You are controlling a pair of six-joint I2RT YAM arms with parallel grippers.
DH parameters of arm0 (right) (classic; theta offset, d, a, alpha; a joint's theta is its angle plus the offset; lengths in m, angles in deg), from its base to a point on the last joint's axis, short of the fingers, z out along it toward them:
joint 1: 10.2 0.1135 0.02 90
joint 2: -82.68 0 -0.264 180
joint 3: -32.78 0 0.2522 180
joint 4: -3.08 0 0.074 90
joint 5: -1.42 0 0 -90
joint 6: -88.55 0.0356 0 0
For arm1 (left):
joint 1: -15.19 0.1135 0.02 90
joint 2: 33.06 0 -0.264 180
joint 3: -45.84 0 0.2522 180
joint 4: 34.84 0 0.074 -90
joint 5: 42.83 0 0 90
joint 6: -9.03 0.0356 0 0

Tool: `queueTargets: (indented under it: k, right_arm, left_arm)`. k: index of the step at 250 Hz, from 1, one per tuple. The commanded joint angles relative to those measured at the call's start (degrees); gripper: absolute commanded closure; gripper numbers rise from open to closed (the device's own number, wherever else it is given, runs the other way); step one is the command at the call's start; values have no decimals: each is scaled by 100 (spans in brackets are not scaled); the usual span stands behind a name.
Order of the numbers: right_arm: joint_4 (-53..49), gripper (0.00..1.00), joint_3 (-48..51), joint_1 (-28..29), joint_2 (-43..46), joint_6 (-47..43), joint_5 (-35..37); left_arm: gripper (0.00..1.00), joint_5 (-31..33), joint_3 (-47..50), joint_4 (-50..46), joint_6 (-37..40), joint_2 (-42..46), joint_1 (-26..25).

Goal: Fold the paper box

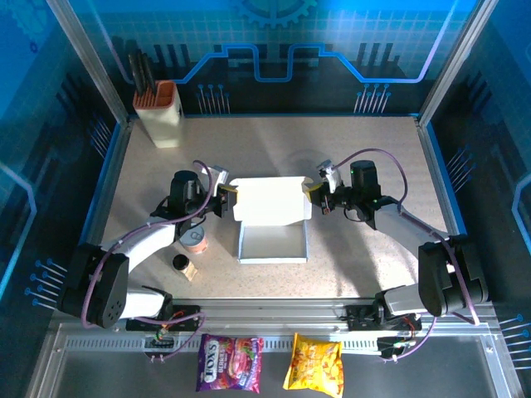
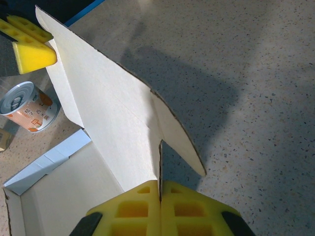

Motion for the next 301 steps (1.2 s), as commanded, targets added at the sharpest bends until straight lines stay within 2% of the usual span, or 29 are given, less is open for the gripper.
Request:
queueTargets:
  k: [1,50,88,136,174,190,216,263,301]
  right_arm:
    - [-87,97,-171,82,16,-15,19]
    - [-116,97,-179,85,42,-15,30]
    - [-181,97,-201,85,48,1,53]
    - [-495,88,-368,83,60,45,176]
    - [-639,88,-447,80,43,-2,190]
    - [-698,94,-462,85,34,-35,169]
    - [-821,97,-512,103,7,-43,213]
    - [-783,100,-524,267,154,320,821]
    - [-765,100,-654,738,200,912,2026]
  left_arm:
    - [82,19,-123,-142,12,-11,-41]
    - [83,-18,-171,-190,54,-40,-69]
    - [91,-37,-181,-218,92,-50,-95]
    - [96,-7,-151,-195,93,-13,-105]
    - [97,-30,-159,-208,105,-30,-113]
    - [97,0,-164,-212,118,-11,-117]
    - [96,97,-178,-274,184,48,-143]
    - [94,837,-350,-616,120,196,-258]
    - [100,1542,-544,-846,-240,183,-388]
